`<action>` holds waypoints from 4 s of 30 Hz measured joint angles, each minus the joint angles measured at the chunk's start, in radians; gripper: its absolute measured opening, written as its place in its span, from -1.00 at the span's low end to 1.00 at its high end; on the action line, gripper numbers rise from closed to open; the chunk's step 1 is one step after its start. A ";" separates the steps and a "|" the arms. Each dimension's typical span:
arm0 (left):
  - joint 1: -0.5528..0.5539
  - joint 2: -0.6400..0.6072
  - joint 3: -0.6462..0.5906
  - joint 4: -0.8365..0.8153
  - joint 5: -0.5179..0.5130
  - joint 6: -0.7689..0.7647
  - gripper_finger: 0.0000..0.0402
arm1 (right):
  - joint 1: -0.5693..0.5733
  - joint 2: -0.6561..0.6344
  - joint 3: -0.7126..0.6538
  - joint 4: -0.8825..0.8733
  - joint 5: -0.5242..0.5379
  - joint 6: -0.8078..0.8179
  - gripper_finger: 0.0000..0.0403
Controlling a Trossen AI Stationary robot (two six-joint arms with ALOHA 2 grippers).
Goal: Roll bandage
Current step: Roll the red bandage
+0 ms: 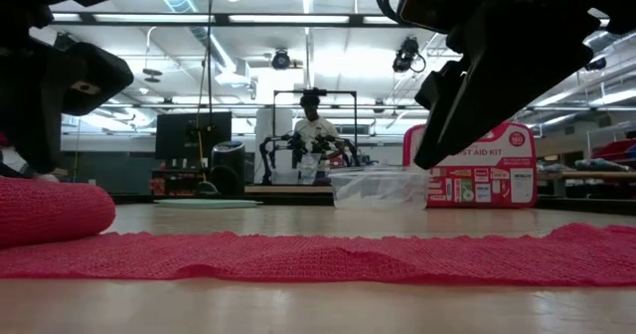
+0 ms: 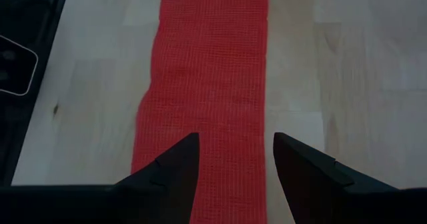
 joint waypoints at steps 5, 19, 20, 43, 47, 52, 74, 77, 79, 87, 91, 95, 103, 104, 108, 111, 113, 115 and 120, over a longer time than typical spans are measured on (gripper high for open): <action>0.006 0.029 0.001 0.026 -0.005 0.023 -0.37 | 0.000 0.000 0.000 -0.004 0.004 0.000 -0.05; 0.073 0.074 0.000 0.152 -0.044 0.148 -0.37 | 0.000 0.000 0.000 0.015 0.013 0.012 -0.05; 0.081 0.080 0.000 0.157 -0.063 0.157 -0.37 | 0.000 0.000 0.000 0.020 0.015 0.012 -0.05; 0.109 0.088 0.245 -0.304 0.162 0.069 -0.37 | 0.003 0.000 0.000 0.014 0.044 0.026 -0.05; 0.109 0.088 0.245 -0.309 0.169 0.073 -0.37 | 0.005 0.000 0.000 0.015 0.040 0.041 -0.05; 0.109 0.105 0.232 -0.313 0.166 0.079 -0.37 | 0.009 0.000 0.000 0.015 0.040 0.053 -0.05; 0.113 0.182 0.227 -0.151 0.093 0.195 -0.37 | 0.014 -0.008 -0.001 -0.035 0.032 0.079 -0.05; 0.124 0.194 0.227 -0.114 0.089 0.222 -0.37 | 0.014 -0.022 0.006 -0.082 0.031 0.107 -0.05; 0.131 0.206 0.227 -0.080 0.086 0.248 -0.37 | 0.016 -0.024 0.019 -0.105 0.031 0.124 -0.05; 0.170 0.302 0.228 0.119 0.063 0.355 -0.37 | 0.030 -0.027 0.055 -0.126 0.031 0.131 -0.05; 0.182 0.307 0.252 0.140 0.067 0.366 -0.37 | 0.031 -0.038 0.072 -0.155 0.031 0.142 -0.05; 0.183 0.304 0.337 0.055 0.068 0.369 -0.37 | 0.031 -0.056 0.077 -0.165 0.044 0.147 -0.05; 0.168 0.302 0.456 -0.176 0.084 0.294 -0.37 | 0.041 -0.085 0.077 -0.209 0.137 0.147 -0.05; 0.164 0.302 0.463 -0.212 0.097 0.283 -0.37 | 0.042 -0.086 0.077 -0.221 0.146 0.148 -0.05; 0.161 0.302 0.480 -0.337 0.130 0.219 -0.37 | 0.042 -0.085 0.077 -0.267 0.157 0.150 -0.05; 0.156 0.302 0.483 -0.396 0.141 0.177 -0.37 | 0.043 -0.085 0.077 -0.276 0.166 0.158 -0.05; 0.146 0.302 0.484 -0.401 0.143 0.159 -0.37 | 0.048 -0.085 0.077 -0.271 0.169 0.158 -0.05; 0.139 0.302 0.484 -0.398 0.147 0.153 -0.37 | 0.057 -0.084 0.077 -0.268 0.167 0.166 -0.05; 0.125 0.301 0.484 -0.410 0.147 0.148 -0.37 | 0.087 -0.083 0.064 -0.275 0.174 0.184 -0.05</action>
